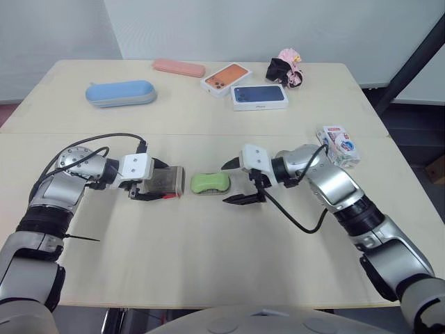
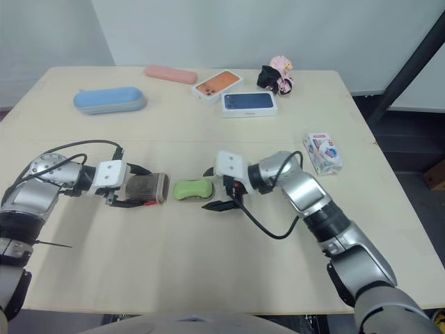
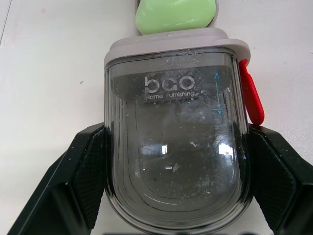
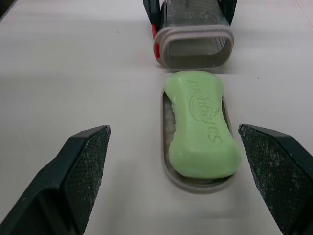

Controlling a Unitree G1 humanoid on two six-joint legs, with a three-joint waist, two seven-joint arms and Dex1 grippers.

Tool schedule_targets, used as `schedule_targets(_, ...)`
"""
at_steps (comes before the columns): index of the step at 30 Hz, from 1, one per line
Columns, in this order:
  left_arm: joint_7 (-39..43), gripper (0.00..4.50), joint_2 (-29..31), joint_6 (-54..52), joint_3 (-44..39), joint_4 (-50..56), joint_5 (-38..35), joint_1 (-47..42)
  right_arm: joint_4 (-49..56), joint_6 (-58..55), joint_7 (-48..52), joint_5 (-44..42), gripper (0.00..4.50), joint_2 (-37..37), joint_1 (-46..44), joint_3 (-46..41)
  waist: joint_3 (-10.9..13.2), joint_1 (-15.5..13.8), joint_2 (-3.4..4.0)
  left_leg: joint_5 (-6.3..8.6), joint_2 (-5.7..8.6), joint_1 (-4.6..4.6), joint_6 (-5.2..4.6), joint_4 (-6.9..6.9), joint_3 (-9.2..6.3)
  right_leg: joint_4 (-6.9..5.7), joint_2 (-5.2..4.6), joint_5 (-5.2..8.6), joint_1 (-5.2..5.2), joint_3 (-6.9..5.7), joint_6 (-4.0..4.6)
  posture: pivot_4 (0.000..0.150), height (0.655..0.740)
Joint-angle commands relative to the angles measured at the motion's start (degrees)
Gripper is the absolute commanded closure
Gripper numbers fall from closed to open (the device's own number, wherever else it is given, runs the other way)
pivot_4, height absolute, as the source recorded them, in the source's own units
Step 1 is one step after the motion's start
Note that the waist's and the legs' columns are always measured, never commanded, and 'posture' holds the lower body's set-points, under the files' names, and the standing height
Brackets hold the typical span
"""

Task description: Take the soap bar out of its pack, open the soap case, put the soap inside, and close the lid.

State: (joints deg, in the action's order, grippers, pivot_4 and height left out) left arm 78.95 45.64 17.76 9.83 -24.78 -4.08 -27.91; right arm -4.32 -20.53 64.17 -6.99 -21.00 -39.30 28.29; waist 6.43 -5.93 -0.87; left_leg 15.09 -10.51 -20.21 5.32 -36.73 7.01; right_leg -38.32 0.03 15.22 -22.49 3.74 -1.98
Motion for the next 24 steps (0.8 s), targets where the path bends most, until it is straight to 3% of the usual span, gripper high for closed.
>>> schedule_targets(1, -0.7, 1.02, 1.0, -0.1, -1.6, 2.3, -1.0, 0.3, -2.8, 1.5, -1.6, 2.7, 0.0, 2.4, -3.1, 0.9, 0.0, 0.2, 0.0, 0.0, 0.0, 0.0, 0.0, 0.0, 0.0, -0.02, 0.0, 0.0, -0.01, -0.01, 0.0, 0.15, 0.74)
schedule_targets(24, -1.8, 1.02, 1.0, -2.2, -1.9, 5.5, -1.9, 2.4, -17.2, 0.9, -0.5, 9.3, 0.0, 10.7, -8.5, 4.3, 0.0, 1.3, 0.01, -0.03, -0.03, 0.06, 0.03, 0.01, 0.0, -0.14, -0.02, 0.05, -0.03, -0.17, 0.09, 0.15, 0.74)
